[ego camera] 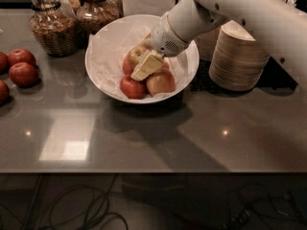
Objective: Pick apple from white bowl
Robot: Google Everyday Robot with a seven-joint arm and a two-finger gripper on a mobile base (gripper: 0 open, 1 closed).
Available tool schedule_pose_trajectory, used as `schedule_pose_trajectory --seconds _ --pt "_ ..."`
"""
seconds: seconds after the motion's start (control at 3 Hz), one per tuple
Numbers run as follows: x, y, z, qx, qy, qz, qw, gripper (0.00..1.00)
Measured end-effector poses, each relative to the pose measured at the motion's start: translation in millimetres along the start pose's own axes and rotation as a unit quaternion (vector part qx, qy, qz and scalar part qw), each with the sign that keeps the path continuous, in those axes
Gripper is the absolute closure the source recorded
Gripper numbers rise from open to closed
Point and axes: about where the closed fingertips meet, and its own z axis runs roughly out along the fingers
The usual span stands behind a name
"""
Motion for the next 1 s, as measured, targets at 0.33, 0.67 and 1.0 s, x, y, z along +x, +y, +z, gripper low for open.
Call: schedule_pose_trajectory --seconds 0.33,0.67,1.0 --pt "0.0 0.0 0.0 0.000 0.000 0.000 1.0000 0.66" --pt "0.0 0.0 0.0 0.000 0.000 0.000 1.0000 0.89" --pt "-1.6 3.1 -2.1 -0.005 -0.003 -0.007 1.0000 1.00"
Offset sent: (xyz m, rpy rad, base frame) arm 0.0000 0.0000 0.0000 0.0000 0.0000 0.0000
